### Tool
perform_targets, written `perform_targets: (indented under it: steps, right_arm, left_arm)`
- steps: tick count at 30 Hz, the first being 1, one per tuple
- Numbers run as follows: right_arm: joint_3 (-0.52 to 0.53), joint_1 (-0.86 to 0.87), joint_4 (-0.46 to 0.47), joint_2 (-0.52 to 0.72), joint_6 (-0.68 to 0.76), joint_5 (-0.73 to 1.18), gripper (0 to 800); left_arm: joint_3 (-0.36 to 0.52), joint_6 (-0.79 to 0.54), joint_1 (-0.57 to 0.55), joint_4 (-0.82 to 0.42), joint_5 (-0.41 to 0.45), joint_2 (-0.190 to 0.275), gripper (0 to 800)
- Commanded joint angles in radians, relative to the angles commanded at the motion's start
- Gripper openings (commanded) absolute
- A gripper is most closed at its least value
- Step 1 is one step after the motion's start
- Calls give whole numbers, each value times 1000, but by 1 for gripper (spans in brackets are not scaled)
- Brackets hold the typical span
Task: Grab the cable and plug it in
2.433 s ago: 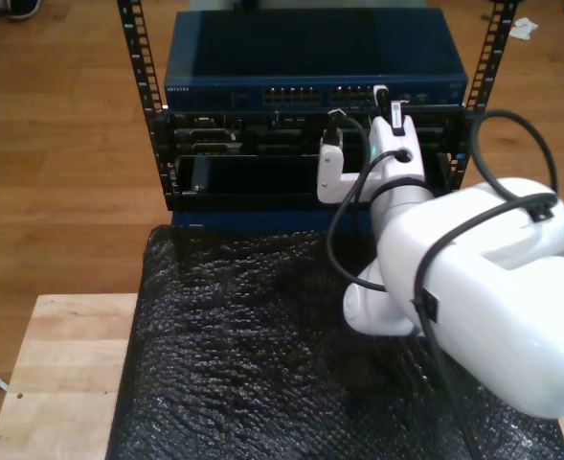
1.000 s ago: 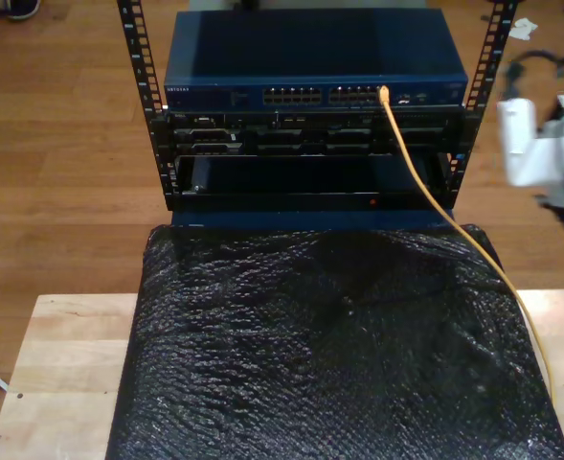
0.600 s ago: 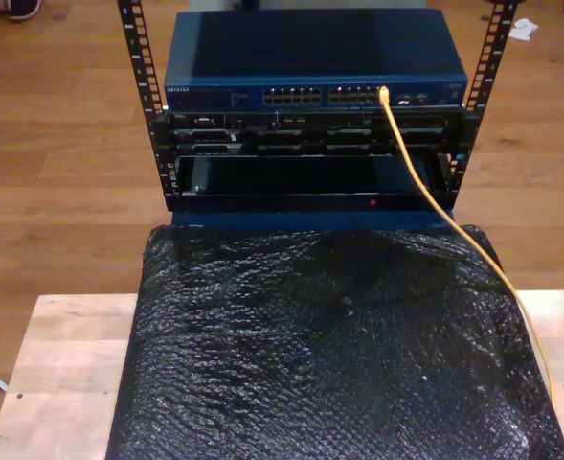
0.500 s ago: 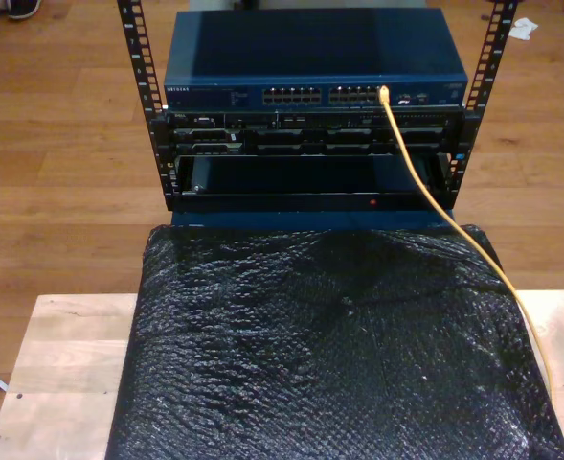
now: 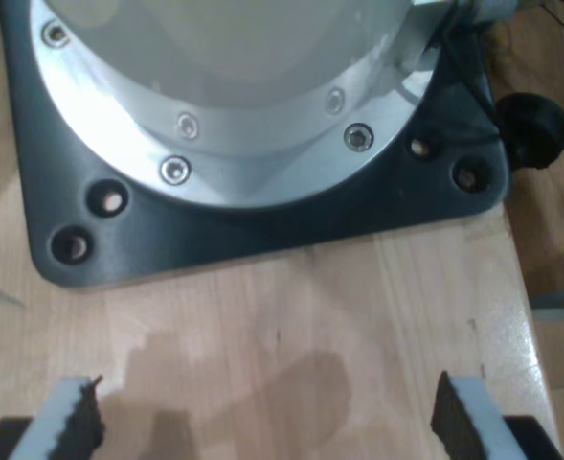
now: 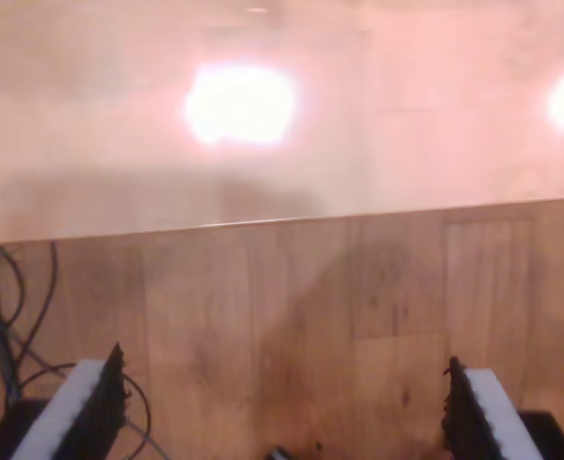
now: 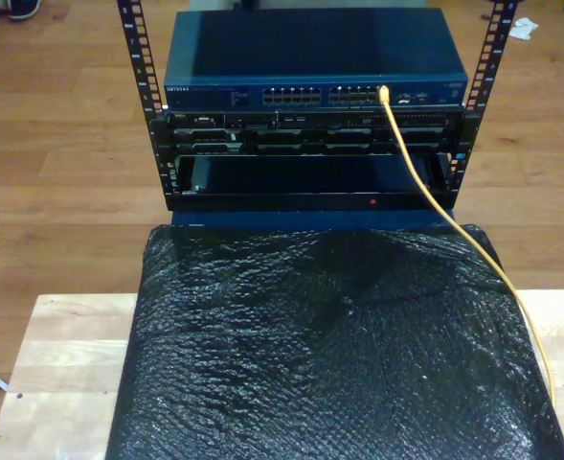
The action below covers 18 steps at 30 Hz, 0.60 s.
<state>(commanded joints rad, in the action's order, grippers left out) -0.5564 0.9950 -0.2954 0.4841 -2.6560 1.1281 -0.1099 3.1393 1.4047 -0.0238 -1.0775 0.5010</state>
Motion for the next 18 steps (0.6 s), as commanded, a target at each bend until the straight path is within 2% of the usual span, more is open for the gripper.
perform_targets:
  steps: [7,18]
  right_arm:
    - [49,166,51,71,-143,94,789]
    - [126,275,169,140,-284,110,794]
  left_arm:
    - [0,0,0,0,0,-2,800]
    - [0,0,0,0,0,0,800]
